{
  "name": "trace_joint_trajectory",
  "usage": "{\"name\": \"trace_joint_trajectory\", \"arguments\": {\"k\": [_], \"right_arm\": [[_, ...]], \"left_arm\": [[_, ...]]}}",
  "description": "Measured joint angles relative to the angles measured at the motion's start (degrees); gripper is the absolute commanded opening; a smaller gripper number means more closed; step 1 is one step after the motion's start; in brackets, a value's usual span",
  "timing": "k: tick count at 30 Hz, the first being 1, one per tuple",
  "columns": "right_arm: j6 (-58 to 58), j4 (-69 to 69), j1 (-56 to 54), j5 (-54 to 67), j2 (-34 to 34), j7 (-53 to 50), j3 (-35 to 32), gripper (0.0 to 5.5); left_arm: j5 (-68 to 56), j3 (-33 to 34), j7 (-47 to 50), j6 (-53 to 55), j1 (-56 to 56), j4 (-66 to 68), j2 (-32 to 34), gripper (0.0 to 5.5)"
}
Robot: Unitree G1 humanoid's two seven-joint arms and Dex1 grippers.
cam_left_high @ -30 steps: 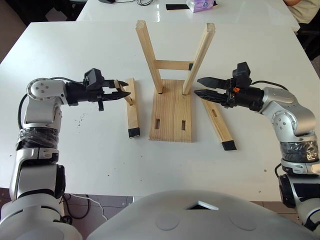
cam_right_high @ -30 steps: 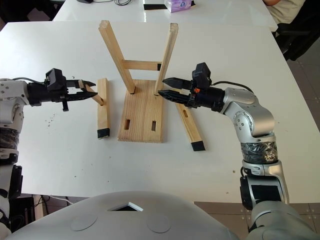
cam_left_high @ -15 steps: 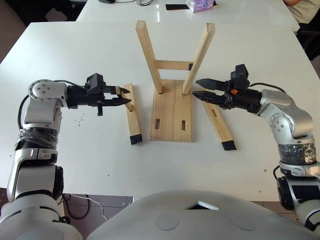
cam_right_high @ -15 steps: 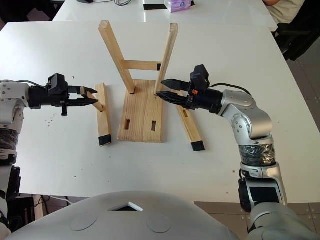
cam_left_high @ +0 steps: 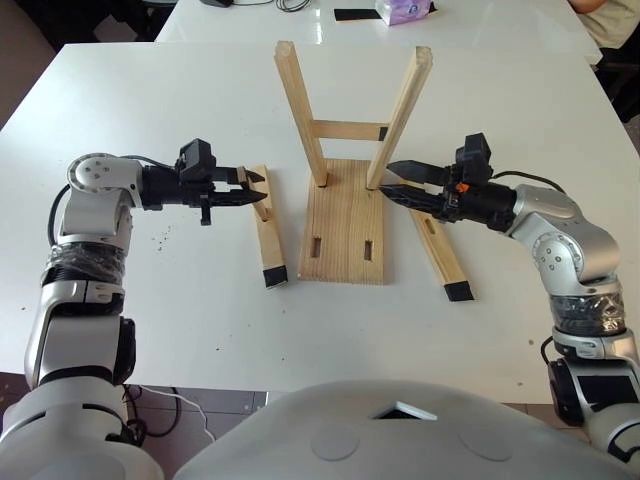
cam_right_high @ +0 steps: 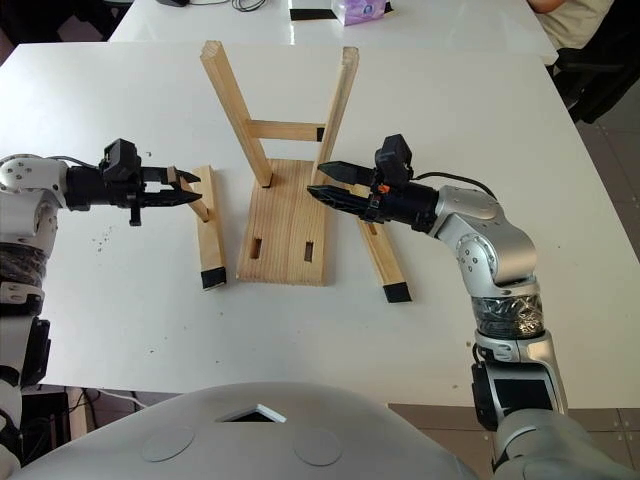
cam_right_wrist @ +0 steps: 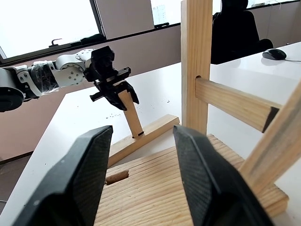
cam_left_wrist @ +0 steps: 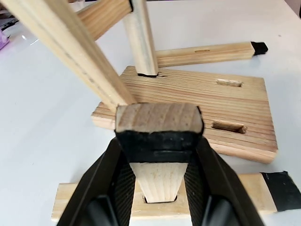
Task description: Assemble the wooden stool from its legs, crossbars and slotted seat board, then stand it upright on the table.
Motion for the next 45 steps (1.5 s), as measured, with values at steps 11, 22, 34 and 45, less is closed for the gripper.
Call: {"name": "trace_joint_trajectory", "arguments": {"k": [11,22,34,45], "right_arm": [[0.17,-1.08,2.11,0.17,0.72,-1.95,-0.25,2.37],[-0.39,-1.05,2.1,0.12,2.48,-3.83,-0.37,2.37],[-1.62,-1.66,4.71,0.2,4.55,-6.58,-2.16,2.37],[-3.57,-5.55,13.76,-0.13,6.65,-11.3,-2.28,2.37]], "left_arm": [[-0.57,-0.05,-0.17,-3.84,1.03,0.47,0.41,1.3],[-0.13,-0.75,0.62,-2.43,-3.91,7.02,-0.27,1.3],[1.04,3.9,7.86,4.32,-1.08,0.82,-0.8,2.52],[-12.35,24.45,18.62,24.01,25.82,-38.44,5.88,2.52]]}}
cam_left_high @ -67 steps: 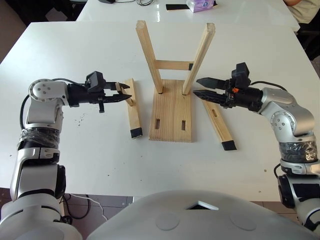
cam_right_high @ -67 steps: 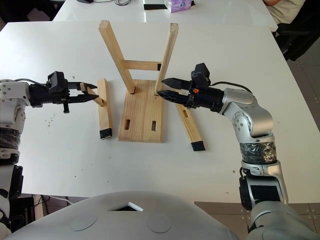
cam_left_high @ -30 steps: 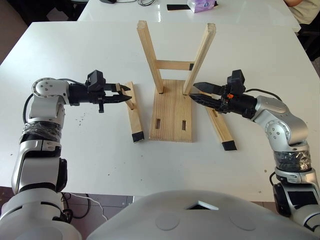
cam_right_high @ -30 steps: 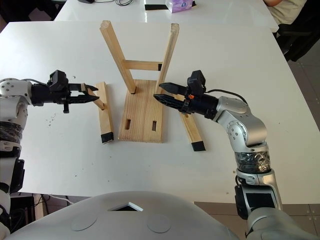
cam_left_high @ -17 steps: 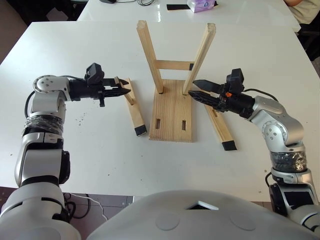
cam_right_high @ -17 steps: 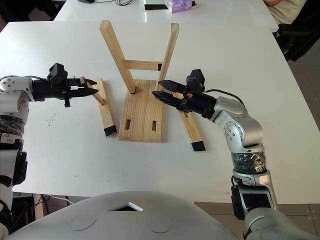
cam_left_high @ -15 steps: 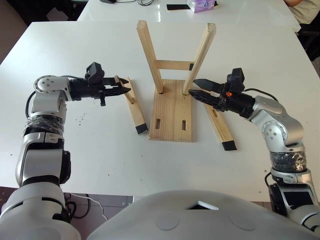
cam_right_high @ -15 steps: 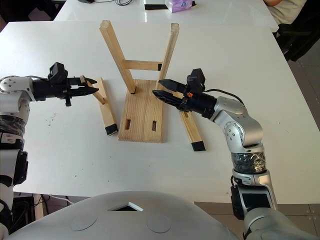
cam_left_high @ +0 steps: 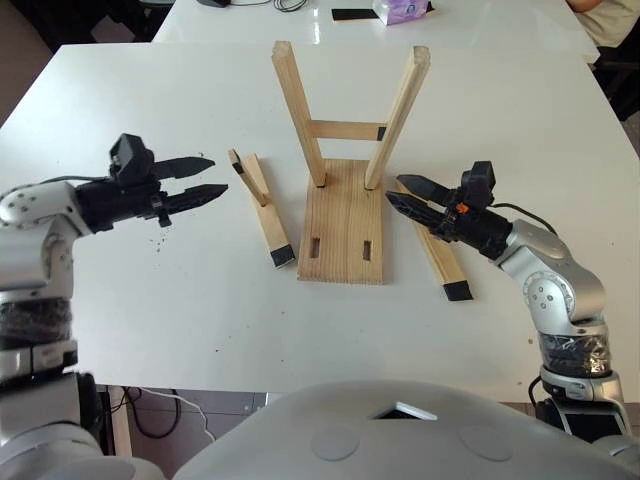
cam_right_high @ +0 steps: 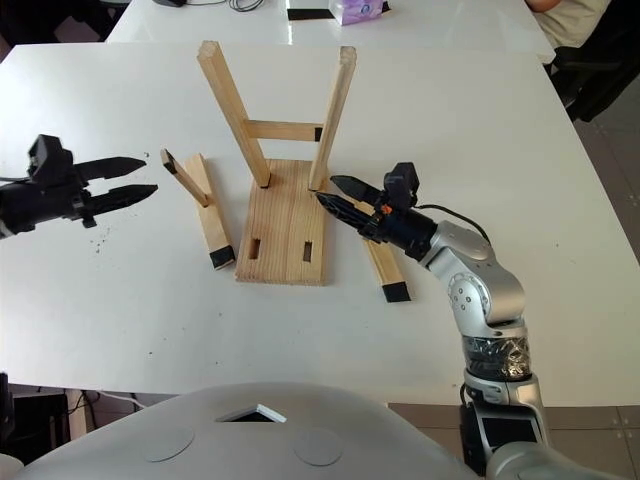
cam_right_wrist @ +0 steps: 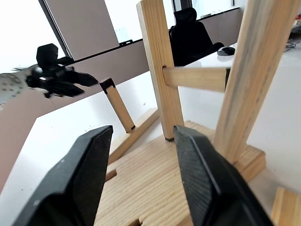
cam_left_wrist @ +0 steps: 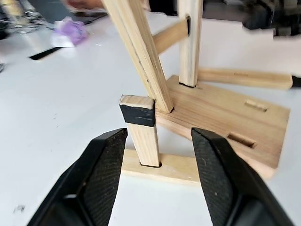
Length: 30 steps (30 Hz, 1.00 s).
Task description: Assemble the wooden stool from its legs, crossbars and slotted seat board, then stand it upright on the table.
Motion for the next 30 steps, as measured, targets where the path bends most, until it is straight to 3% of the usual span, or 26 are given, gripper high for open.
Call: {"name": "trace_joint_trajectory", "arguments": {"k": [5,14,19,30], "right_arm": [[-0.52,-0.23,1.06,0.06,1.05,-2.51,-0.73,2.37],[0.72,1.16,-5.28,0.3,1.57,-4.2,-1.75,2.37],[1.01,2.29,-6.31,0.18,2.76,-4.16,-0.05,2.37],[0.96,2.58,-6.53,0.07,3.22,-4.17,0.44,2.37]], "left_arm": [[-0.07,2.56,21.44,3.05,-2.92,-8.64,-9.87,2.52],[11.59,-6.92,62.39,4.43,-7.96,-14.2,-39.57,2.52],[13.47,-5.54,69.67,2.5,-14.52,-12.5,-41.96,2.52],[13.42,-7.86,71.23,-1.88,-18.47,-17.22,-44.48,2.52]]}}
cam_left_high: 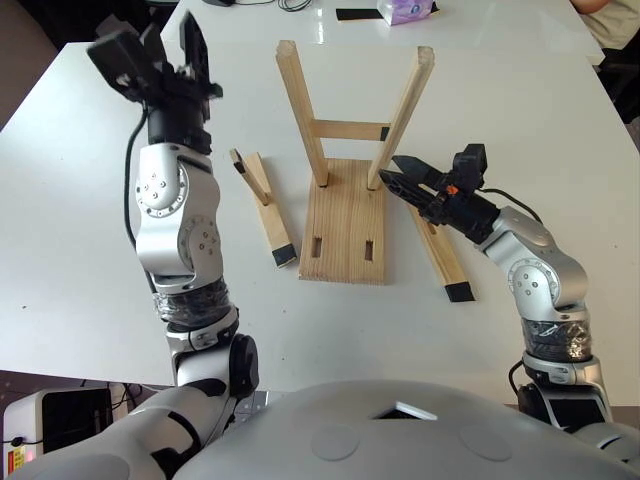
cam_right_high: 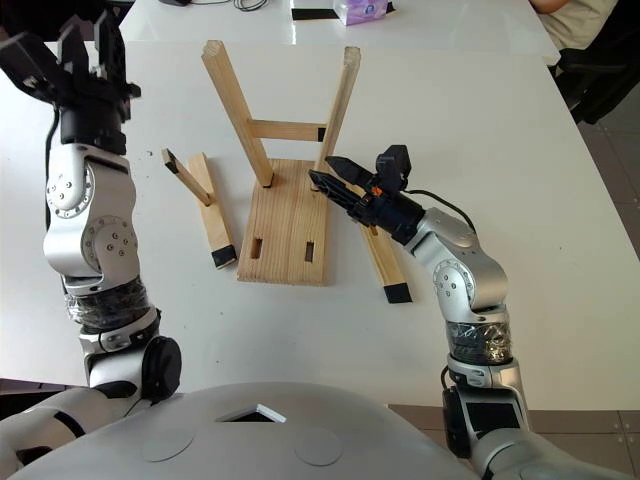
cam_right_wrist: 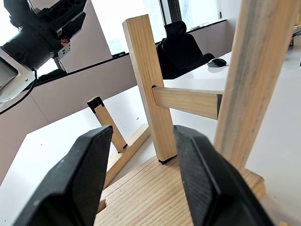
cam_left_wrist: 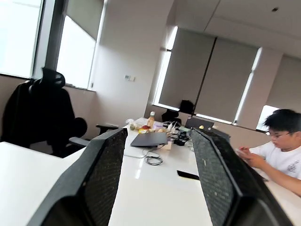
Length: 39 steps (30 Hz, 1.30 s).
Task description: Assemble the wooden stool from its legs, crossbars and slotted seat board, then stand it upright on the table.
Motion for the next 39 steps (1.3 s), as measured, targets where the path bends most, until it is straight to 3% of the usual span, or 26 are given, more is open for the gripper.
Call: {"name": "trace_joint_trajectory", "arguments": {"k": [7,13,18,24,28,32,35,39], "right_arm": [[0.02,0.59,-0.62,-0.03,0.16,0.09,0.26,2.37],[0.53,0.59,-1.26,0.07,0.19,0.26,0.54,2.37],[1.05,0.39,-1.37,0.27,0.28,0.31,0.78,2.37],[1.36,-1.22,-0.83,1.37,0.18,0.01,0.24,2.37],[1.36,-3.04,1.62,1.79,0.01,-0.98,-0.25,2.37],[1.2,-3.38,3.66,1.65,-0.42,-1.43,-0.56,2.37],[0.97,-3.55,3.95,1.47,-0.47,-1.75,-0.55,2.37],[0.24,-3.69,4.22,0.97,-0.64,-1.93,-0.7,2.37]], "left_arm": [[3.05,-1.38,2.75,4.65,4.69,8.82,-1.4,2.52],[1.93,-1.4,1.81,5.55,2.24,11.55,-2.13,2.52],[-1.42,0.86,1.96,5.15,2.29,9.64,-4.08,2.52],[-1.45,6.18,8.49,4.37,-2.3,-3.36,-2.07,2.52],[-5.66,9.41,12.24,14.33,0.55,-11.11,-2.11,2.52],[-2.89,14.82,16.76,28.38,14.43,-9.91,-1.14,2.52],[-5.34,10.66,13.52,40.81,23.56,-13.45,-0.74,2.52],[-11.73,5.09,8.06,52.78,21.03,-20.3,0.24,2.77]]}}
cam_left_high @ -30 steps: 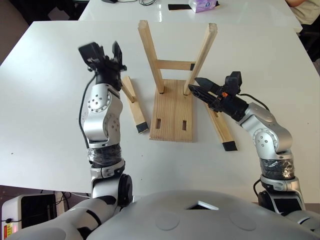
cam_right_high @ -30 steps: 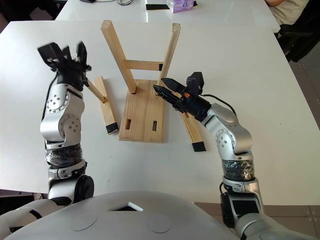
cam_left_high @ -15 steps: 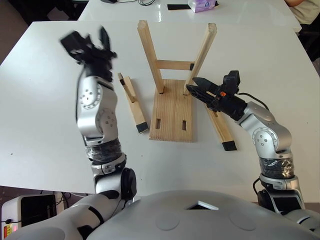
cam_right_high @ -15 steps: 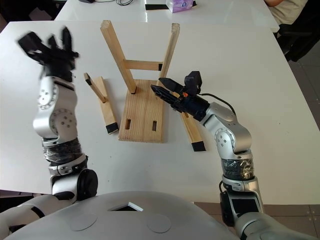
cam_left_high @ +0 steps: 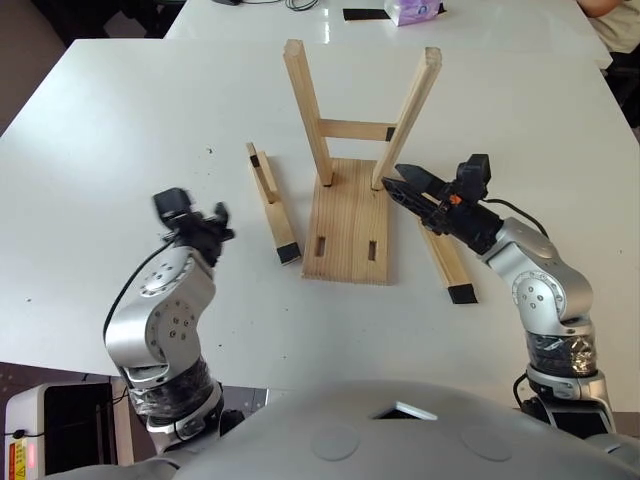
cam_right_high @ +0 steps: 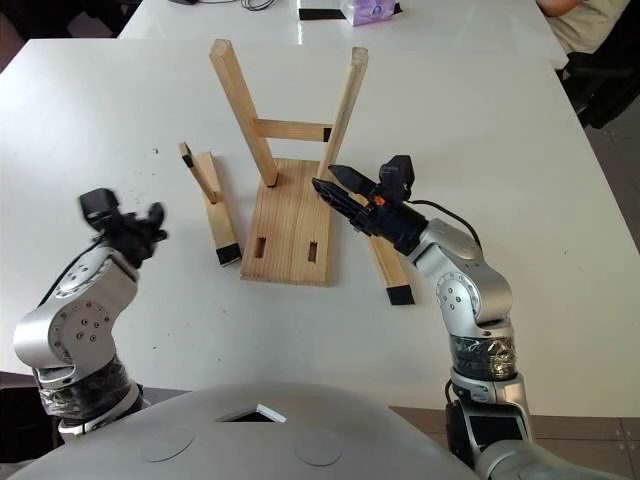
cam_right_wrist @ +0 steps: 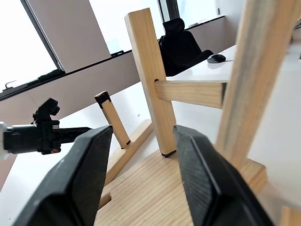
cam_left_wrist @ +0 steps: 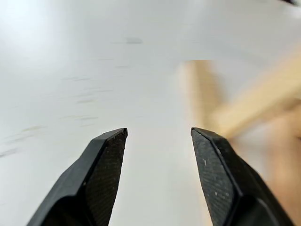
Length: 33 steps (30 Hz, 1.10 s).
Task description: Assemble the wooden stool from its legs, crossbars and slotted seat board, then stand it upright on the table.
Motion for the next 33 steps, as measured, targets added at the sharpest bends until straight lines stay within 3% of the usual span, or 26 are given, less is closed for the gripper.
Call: {"name": "trace_joint_trajectory", "arguments": {"k": [7,33], "right_arm": [[-0.34,0.29,0.31,-1.13,0.07,0.73,1.35,2.37],[-1.85,5.48,-3.23,-3.78,0.66,3.03,4.77,2.37]], "left_arm": [[1.09,-3.5,1.13,10.74,-6.65,0.28,-5.49,3.87],[16.33,-8.32,2.4,13.85,-10.15,11.94,-7.49,3.87]]}}
